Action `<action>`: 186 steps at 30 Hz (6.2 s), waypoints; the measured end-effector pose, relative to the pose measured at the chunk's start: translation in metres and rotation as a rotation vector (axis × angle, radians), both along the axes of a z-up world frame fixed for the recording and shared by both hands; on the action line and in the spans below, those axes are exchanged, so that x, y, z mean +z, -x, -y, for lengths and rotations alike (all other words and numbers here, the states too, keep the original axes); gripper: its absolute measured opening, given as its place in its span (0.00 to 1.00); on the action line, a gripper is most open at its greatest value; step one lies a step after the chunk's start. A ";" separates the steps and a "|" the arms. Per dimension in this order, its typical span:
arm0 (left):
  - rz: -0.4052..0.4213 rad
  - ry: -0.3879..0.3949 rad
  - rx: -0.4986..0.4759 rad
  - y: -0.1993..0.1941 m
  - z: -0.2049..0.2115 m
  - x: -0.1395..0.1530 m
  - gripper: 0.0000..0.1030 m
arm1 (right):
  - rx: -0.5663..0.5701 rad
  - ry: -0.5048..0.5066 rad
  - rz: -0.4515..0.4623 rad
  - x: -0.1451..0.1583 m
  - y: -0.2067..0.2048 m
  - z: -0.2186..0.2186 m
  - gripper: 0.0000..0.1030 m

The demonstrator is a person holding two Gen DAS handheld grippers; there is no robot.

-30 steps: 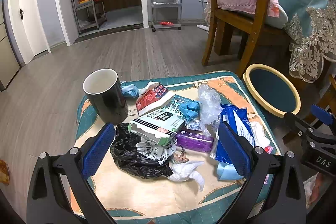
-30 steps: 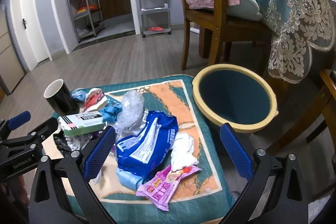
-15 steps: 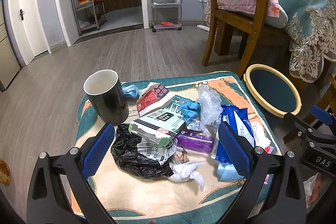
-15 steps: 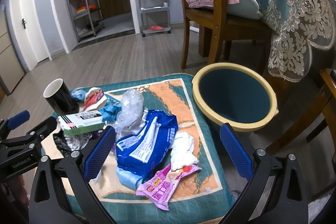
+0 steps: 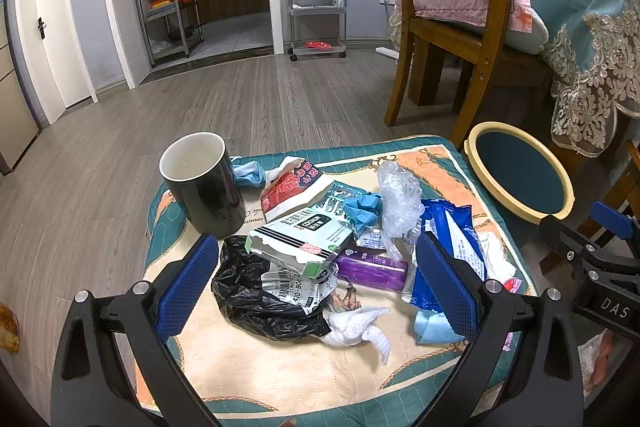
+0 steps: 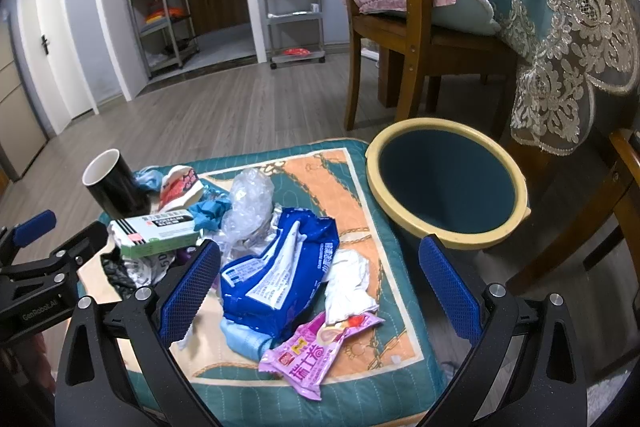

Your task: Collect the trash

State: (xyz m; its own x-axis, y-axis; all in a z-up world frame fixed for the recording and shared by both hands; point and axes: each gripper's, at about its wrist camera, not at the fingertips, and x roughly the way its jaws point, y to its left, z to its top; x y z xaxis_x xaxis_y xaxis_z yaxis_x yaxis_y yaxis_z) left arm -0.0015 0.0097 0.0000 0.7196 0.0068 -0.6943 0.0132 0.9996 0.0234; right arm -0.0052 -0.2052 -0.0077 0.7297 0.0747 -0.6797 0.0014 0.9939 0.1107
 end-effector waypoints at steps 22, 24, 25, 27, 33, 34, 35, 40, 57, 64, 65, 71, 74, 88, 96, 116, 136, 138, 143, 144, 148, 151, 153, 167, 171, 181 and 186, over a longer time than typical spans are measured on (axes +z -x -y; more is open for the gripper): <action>0.091 0.064 -0.055 -0.034 -0.016 0.062 0.94 | 0.012 -0.011 0.001 0.026 -0.055 0.026 0.96; 0.123 0.020 -0.061 -0.045 -0.016 0.070 0.94 | 0.050 -0.055 -0.028 0.021 -0.071 0.028 0.96; 0.134 -0.016 -0.069 -0.056 -0.018 0.071 0.94 | 0.047 -0.062 -0.039 0.018 -0.078 0.030 0.96; 0.113 -0.022 -0.092 -0.072 -0.022 0.067 0.94 | 0.045 -0.073 -0.069 0.009 -0.091 0.033 0.96; 0.040 0.032 -0.085 -0.106 -0.025 0.032 0.94 | 0.005 -0.147 -0.162 -0.018 -0.105 0.050 0.96; 0.030 0.050 -0.108 -0.110 -0.022 0.024 0.94 | -0.008 -0.144 -0.180 -0.025 -0.104 0.052 0.96; 0.025 0.066 -0.132 -0.111 -0.017 0.020 0.94 | -0.016 -0.136 -0.196 -0.031 -0.104 0.052 0.96; -0.038 0.040 -0.216 -0.141 0.027 -0.006 0.94 | -0.002 -0.150 -0.261 -0.052 -0.105 0.051 0.93; -0.328 -0.014 -0.336 -0.167 0.089 -0.100 0.17 | 0.196 -0.147 -0.286 -0.071 -0.116 0.037 0.46; -0.244 -0.019 -0.324 -0.150 0.069 -0.073 0.14 | 0.272 -0.114 -0.343 -0.092 -0.130 0.011 0.55; -0.231 -0.021 -0.325 -0.147 0.066 -0.067 0.14 | 0.277 -0.112 -0.342 -0.094 -0.131 0.010 0.55; -0.173 0.007 -0.313 -0.129 0.053 -0.034 0.14 | 0.295 -0.164 -0.392 -0.100 -0.140 0.004 0.39; -0.144 0.010 -0.313 -0.120 0.051 -0.014 0.14 | 0.279 -0.199 -0.374 -0.090 -0.135 0.004 0.04; 0.019 0.089 -0.269 -0.068 0.023 0.068 0.14 | 0.298 -0.302 -0.087 0.026 -0.089 0.009 0.04; 0.012 0.034 -0.330 -0.059 0.043 0.056 0.14 | 0.169 -0.243 0.087 0.101 -0.093 0.084 0.04; -0.101 0.116 -0.588 -0.192 0.284 0.001 0.19 | -0.129 -0.073 -0.046 0.010 -0.160 0.237 0.05; 0.049 0.046 -0.416 -0.133 0.189 0.077 0.92 | -0.128 -0.140 0.066 0.050 -0.124 0.211 0.91; 0.089 0.036 -0.401 -0.111 0.165 0.098 0.93 | -0.129 -0.154 0.064 0.056 -0.112 0.197 0.91; 0.144 0.066 -0.352 -0.069 0.107 0.127 0.94 | -0.110 -0.240 0.065 0.062 -0.082 0.163 0.93; 0.154 0.072 -0.340 -0.060 0.093 0.130 0.94 | -0.104 -0.248 0.056 0.060 -0.075 0.154 0.93; 0.162 0.085 -0.272 -0.030 0.039 0.126 0.94 | -0.075 -0.182 0.018 0.055 -0.059 0.123 0.93; 0.138 0.088 -0.202 -0.013 -0.001 0.109 0.94 | -0.057 -0.128 -0.008 0.047 -0.047 0.100 0.93; 0.127 0.096 -0.161 -0.008 -0.019 0.100 0.94 | -0.053 -0.118 -0.030 0.041 -0.041 0.089 0.93; 0.054 0.096 -0.051 -0.015 -0.071 0.056 0.94 | -0.013 -0.055 -0.122 0.011 -0.044 0.053 0.93; 0.015 0.082 -0.059 -0.026 -0.063 0.045 0.94 | -0.009 -0.010 -0.172 -0.009 -0.057 0.049 0.94; -0.055 -0.001 -0.112 -0.048 -0.026 0.014 0.94 | 0.027 0.016 -0.238 -0.034 -0.069 0.046 0.94; -0.078 -0.007 -0.128 -0.068 -0.005 0.001 0.94 | 0.043 0.013 -0.257 -0.040 -0.073 0.045 0.94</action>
